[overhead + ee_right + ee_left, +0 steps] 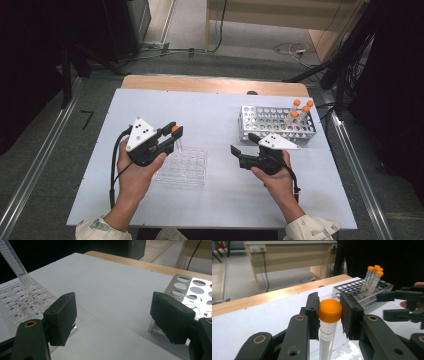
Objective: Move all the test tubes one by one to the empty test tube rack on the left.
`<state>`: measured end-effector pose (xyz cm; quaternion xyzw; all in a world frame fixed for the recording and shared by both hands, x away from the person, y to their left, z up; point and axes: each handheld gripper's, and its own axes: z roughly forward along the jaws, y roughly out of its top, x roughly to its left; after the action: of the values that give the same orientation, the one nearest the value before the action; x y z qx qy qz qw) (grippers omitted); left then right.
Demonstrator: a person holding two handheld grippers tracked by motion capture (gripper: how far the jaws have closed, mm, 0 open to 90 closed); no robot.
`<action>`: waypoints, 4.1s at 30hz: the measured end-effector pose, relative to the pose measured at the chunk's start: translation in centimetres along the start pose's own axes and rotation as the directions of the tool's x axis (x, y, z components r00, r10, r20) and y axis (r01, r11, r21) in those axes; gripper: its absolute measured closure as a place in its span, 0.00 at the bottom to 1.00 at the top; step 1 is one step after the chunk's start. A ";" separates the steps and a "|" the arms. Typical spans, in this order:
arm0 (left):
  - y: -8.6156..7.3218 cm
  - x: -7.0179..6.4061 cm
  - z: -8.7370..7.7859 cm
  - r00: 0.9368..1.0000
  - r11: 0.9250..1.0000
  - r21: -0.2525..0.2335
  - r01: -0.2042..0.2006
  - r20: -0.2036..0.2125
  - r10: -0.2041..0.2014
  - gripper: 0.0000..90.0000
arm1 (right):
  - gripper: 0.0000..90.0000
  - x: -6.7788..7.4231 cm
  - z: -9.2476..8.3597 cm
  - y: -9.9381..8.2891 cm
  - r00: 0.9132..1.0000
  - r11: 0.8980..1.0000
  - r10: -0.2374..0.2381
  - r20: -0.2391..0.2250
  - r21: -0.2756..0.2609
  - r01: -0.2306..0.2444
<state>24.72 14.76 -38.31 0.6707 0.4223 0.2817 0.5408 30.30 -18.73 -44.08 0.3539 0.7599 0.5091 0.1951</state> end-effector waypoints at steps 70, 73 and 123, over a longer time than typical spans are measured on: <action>-6.1 2.8 0.4 0.992 0.988 0.152 -0.005 -0.121 0.023 0.76 | 0.23 -1.7 -1.2 -0.6 0.999 1.000 0.020 0.038 0.002 -0.020; -6.1 2.9 0.5 0.994 0.989 0.148 0.007 -0.105 0.009 0.69 | 0.22 -1.7 -1.3 -0.6 0.999 1.000 0.021 0.039 0.000 -0.021; -4.3 2.8 0.1 0.996 0.995 0.068 0.070 -0.060 -0.066 0.13 | 0.26 -10.6 -3.4 -0.9 0.893 0.984 0.175 0.415 -0.096 -0.148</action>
<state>25.08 17.40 -42.68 0.6661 0.4702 0.2673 0.5136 34.90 -28.93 -44.15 0.5110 0.6518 0.4584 0.3225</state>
